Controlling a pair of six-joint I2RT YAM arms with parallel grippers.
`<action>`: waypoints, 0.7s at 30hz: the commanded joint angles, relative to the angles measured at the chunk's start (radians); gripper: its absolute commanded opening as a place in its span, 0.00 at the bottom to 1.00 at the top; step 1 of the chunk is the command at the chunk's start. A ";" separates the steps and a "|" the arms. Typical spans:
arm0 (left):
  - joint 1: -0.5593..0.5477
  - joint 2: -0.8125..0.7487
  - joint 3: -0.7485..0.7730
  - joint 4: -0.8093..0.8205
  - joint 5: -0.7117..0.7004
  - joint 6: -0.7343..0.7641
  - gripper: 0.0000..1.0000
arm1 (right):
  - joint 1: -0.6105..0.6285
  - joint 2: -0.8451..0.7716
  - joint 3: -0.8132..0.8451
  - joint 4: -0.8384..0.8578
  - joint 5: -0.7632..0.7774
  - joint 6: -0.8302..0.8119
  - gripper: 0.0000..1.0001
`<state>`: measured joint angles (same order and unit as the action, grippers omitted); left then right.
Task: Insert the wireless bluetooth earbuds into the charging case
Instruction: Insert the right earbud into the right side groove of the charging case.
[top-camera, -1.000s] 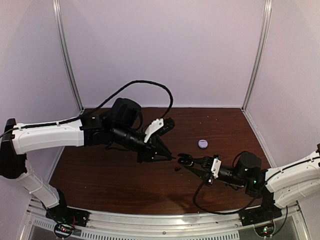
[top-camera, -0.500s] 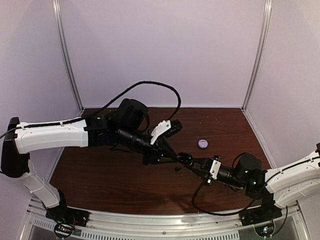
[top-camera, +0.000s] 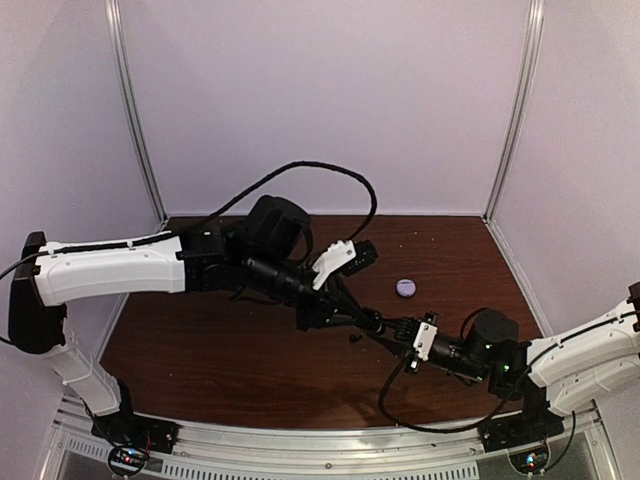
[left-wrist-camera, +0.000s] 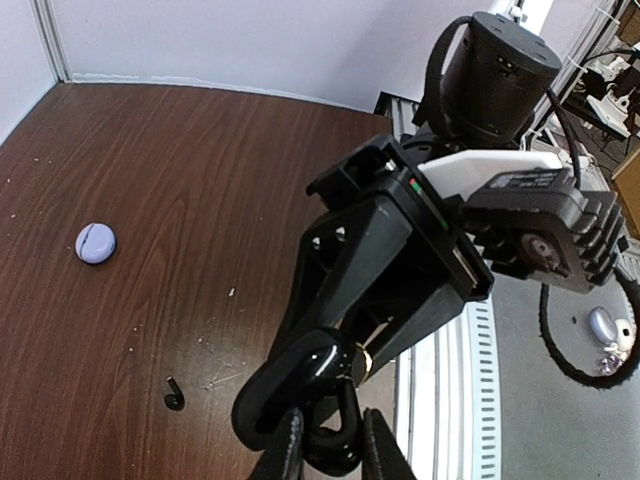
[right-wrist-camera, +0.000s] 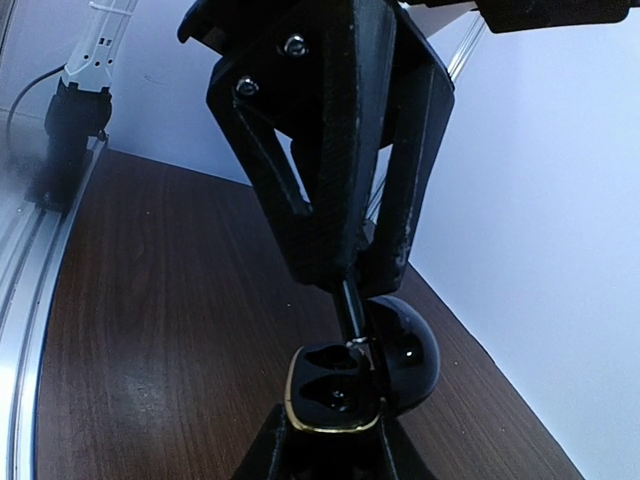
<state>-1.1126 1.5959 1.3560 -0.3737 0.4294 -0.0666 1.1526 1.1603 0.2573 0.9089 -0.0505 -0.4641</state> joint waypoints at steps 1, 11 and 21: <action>-0.016 0.025 0.046 -0.017 -0.051 0.022 0.06 | 0.009 0.016 0.026 0.001 0.026 0.027 0.00; -0.032 0.046 0.066 -0.044 -0.077 0.044 0.05 | 0.010 0.029 0.034 0.007 0.037 0.071 0.00; -0.036 0.009 0.048 -0.050 -0.100 0.046 0.06 | 0.007 0.044 0.016 0.046 0.079 0.127 0.00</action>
<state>-1.1427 1.6333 1.3907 -0.4294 0.3519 -0.0319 1.1549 1.1931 0.2577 0.9131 -0.0032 -0.3717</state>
